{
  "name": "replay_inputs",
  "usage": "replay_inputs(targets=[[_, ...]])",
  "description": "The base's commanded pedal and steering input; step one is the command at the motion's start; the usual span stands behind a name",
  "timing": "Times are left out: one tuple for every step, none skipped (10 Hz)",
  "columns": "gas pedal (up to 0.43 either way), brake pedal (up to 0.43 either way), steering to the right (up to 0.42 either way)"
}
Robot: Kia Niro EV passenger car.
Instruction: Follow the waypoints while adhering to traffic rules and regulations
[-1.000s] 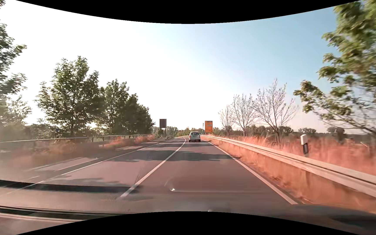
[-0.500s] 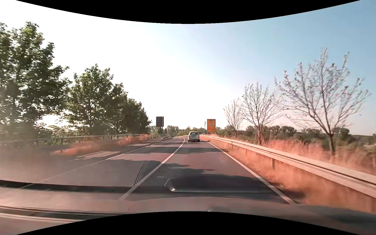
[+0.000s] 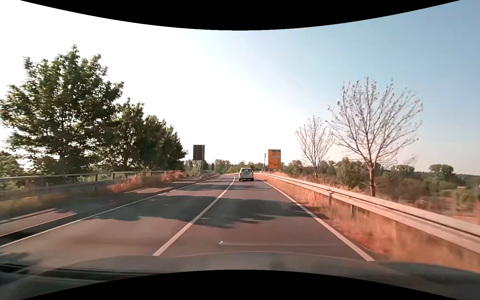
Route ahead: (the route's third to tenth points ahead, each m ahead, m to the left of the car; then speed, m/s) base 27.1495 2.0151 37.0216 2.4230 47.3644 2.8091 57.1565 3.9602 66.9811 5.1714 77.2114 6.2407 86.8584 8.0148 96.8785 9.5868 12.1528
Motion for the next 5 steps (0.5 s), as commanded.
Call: replay_inputs(targets=[[0.197,0.0,-0.012],[0.197,0.0,-0.012],[0.197,0.0,-0.012],[0.197,0.0,-0.012],[0.197,0.0,-0.013]])
